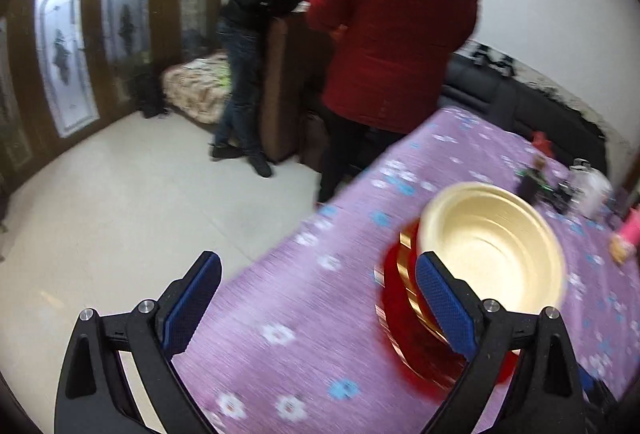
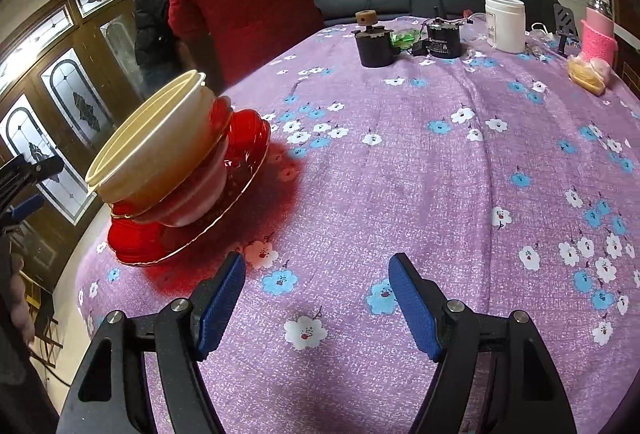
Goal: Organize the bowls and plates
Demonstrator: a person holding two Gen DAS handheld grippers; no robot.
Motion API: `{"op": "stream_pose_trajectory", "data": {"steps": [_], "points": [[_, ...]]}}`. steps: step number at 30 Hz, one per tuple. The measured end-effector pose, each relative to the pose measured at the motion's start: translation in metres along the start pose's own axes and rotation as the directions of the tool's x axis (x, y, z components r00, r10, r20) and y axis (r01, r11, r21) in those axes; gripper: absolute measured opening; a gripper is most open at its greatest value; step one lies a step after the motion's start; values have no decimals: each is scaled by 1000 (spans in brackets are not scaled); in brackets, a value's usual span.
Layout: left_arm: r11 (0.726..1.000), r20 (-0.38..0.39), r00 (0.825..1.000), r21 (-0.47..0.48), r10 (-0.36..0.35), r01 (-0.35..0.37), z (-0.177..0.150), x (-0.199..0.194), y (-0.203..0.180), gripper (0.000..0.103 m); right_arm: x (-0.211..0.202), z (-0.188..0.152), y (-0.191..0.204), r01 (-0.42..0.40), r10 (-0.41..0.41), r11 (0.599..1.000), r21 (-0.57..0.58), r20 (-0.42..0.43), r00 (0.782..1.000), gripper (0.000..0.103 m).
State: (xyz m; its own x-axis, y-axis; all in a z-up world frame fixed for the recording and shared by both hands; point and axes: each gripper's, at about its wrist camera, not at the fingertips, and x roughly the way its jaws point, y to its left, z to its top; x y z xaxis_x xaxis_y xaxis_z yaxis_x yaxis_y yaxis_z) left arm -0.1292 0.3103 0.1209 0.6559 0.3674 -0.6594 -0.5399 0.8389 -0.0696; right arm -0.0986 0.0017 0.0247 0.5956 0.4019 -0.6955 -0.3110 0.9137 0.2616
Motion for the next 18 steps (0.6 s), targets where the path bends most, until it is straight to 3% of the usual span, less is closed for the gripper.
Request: {"op": "stream_pose_trajectory", "data": {"steps": [6,12,16,18], "points": [[987,1,991,91,136,-136,10,30,-16,98,2,-5,3,-16,16,1000,-8,-8,1000,79],[982,-34,993,154,117,-111,7,43,-35,98,0,-5,-1,-16,16,1000,2,-5,1000,79],[993,71,996,97,56,-63,3,9,-29,98,-1,-5,-3,-21,21,1000,6,-4,1000,79],[997,171,985,60,27,-38,-1,-21,-23,98,-3,-4,-1,-27,27,1000,6,1,1000,79]]}}
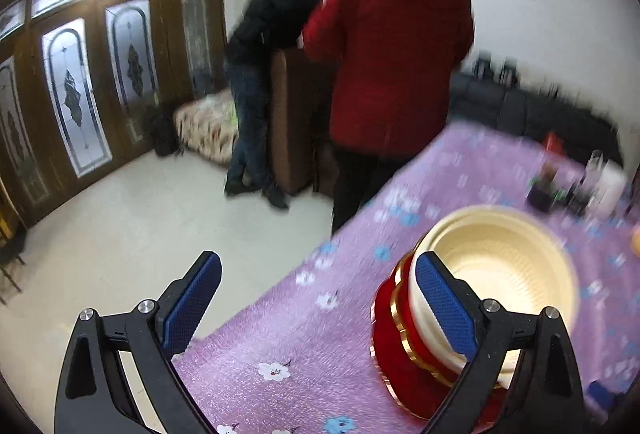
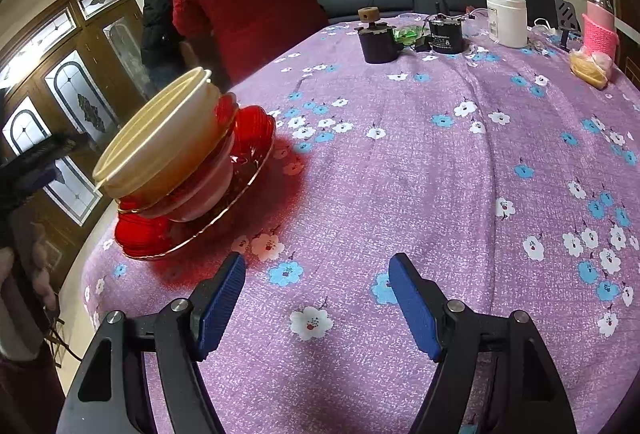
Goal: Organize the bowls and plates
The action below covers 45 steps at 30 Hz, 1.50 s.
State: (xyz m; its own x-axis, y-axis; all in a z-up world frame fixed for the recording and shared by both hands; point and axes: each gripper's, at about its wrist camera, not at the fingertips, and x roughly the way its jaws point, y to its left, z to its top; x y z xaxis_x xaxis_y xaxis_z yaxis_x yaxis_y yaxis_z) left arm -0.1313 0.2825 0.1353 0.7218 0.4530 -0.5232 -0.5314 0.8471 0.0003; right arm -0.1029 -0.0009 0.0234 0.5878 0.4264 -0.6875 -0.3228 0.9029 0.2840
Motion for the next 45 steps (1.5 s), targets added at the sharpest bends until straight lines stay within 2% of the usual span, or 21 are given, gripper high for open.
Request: {"op": "stream_pose_trajectory", "data": {"steps": [3,5,6,7,8,10,14,18,21,24,35,45], "points": [[1000,140,990,-28,-5,9,-8,-41,5,103,-3,2,5,-11,11,1000,-7,12,1000,79],[997,201,977,-37,-65,74,-15,-63,4,103,-5,3,9,-24,25,1000,-10,19,1000,79],[989,222,967,-37,-129,141,-22,-72,2,103,-6,4,12,-32,32,999,-12,23,999,79],[983,219,961,-34,-167,178,-26,-74,0,103,-6,5,15,-37,37,999,-17,27,999,79],[975,192,958,-23,-214,222,-31,-74,-6,103,-6,6,19,-41,42,999,-26,31,999,79],[970,142,960,5,-241,243,-35,-70,-19,103,-8,10,27,-46,47,998,-40,40,998,79],[976,88,972,33,-219,216,-46,-64,-39,103,-17,16,39,-52,56,997,-53,83,995,80],[983,21,984,57,-178,176,-54,-52,-48,103,-23,12,44,-16,27,996,-92,124,992,82],[983,-25,985,68,-172,173,-58,-42,-51,103,-23,8,47,-5,20,993,-116,133,991,82],[986,-46,988,78,-145,148,-62,-37,-54,103,-20,4,52,-5,23,990,-143,125,992,83],[988,-124,986,91,-115,127,-67,-21,-49,103,-7,-4,68,-19,34,982,-190,75,997,83],[983,-171,974,88,-146,163,-69,-12,-45,103,-1,-5,78,-21,35,978,-210,64,997,84]]}}
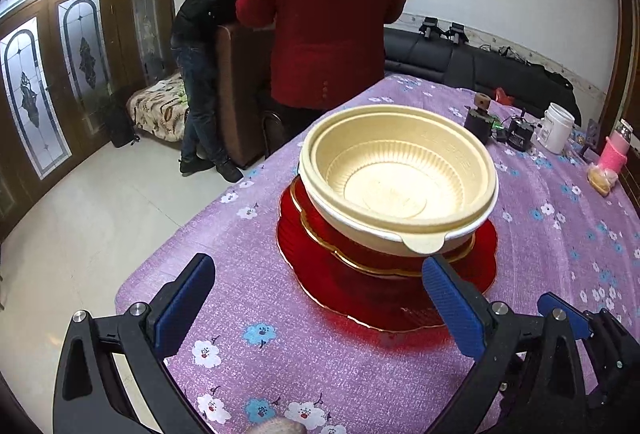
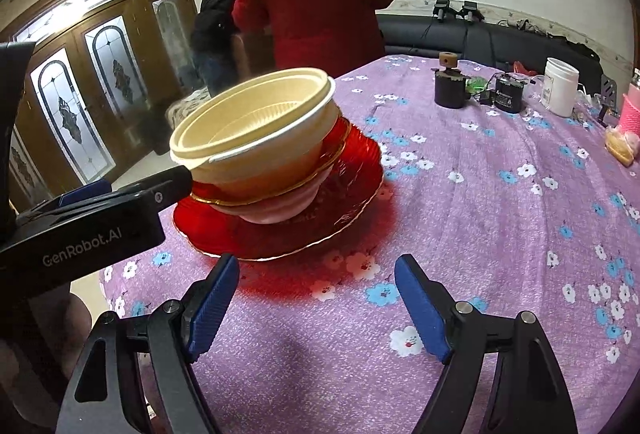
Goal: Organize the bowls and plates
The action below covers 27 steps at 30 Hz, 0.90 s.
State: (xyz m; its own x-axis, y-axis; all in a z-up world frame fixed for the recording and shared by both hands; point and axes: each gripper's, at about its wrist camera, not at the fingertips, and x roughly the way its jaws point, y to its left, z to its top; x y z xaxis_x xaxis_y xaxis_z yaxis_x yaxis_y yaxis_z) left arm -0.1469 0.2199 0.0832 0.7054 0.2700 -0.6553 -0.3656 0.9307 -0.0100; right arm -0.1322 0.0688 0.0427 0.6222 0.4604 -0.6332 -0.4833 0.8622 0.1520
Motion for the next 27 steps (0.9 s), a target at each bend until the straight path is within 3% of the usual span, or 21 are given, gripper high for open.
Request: {"op": "stream_pose_trajectory", "data": {"steps": [9,27], "points": [[999,-58,998,-42,-6,4,-5,7,12,103,5,-6,4,-18,19,1000,15,-6,1000,84],[998,-75,997,-54,-25,21,-9,8,15,103,0,-10,14,-21,21,1000,-6,-8,1000,84]]}}
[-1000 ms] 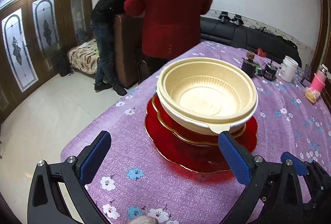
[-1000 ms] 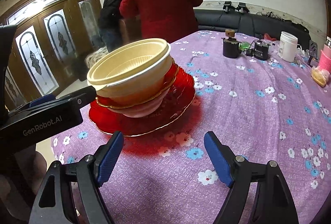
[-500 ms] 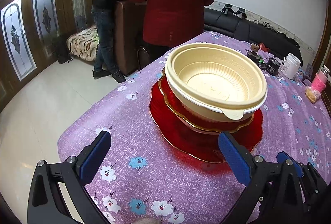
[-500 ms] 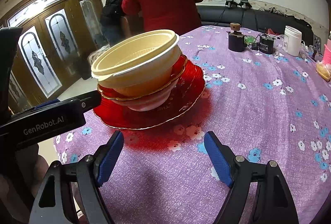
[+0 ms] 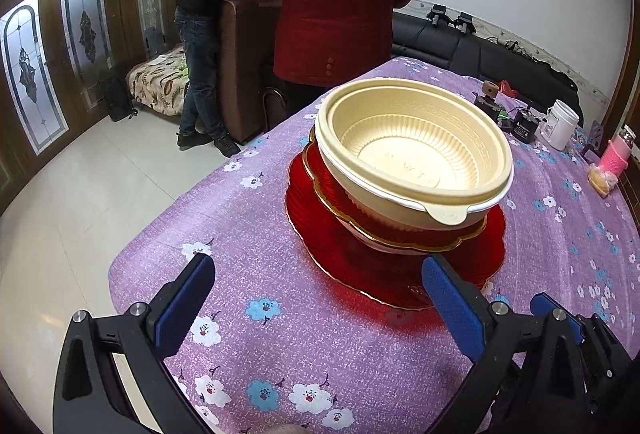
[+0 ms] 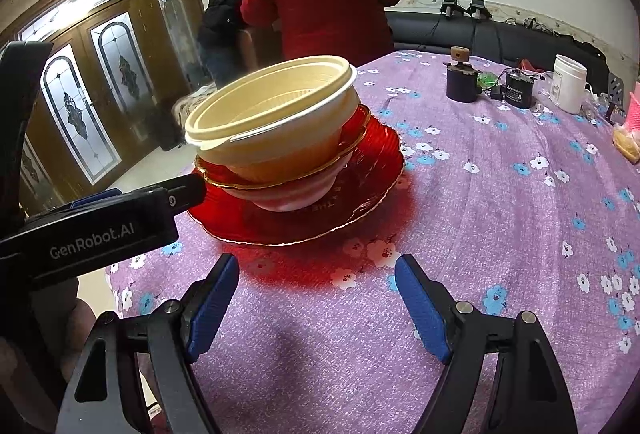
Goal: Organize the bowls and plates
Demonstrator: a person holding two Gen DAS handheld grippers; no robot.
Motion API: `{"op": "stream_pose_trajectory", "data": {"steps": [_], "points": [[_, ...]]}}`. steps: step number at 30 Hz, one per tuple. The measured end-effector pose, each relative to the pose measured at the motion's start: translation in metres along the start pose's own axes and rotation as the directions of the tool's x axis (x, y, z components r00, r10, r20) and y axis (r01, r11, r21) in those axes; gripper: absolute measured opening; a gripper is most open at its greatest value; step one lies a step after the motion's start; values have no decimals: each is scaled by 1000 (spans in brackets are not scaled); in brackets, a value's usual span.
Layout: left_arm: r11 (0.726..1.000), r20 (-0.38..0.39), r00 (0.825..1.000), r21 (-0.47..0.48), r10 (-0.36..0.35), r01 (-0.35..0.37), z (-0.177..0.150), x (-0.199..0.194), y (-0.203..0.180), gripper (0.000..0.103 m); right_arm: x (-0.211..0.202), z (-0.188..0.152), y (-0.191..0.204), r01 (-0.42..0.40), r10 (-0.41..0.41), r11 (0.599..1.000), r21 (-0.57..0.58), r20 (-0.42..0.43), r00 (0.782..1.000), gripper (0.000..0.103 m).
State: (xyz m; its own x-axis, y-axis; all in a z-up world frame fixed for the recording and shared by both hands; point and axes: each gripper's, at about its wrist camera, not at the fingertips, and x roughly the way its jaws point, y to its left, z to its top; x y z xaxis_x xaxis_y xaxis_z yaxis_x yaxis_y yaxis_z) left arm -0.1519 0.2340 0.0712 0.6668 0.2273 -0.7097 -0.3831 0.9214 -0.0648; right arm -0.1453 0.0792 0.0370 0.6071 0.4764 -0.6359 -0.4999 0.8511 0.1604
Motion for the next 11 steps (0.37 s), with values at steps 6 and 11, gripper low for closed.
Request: {"op": "stream_pose_trajectory", "data": {"steps": [6,11], "points": [[1000,-4,1000,-9,-17,17,-1,2,6,103,2,-1,1,-4,4,1000,-4,-5,1000,85],[1000,10,1000,-9,-18,18,2,-5,7,103,2,-2,0,-17,17,1000,4,-10,1000,85]]}}
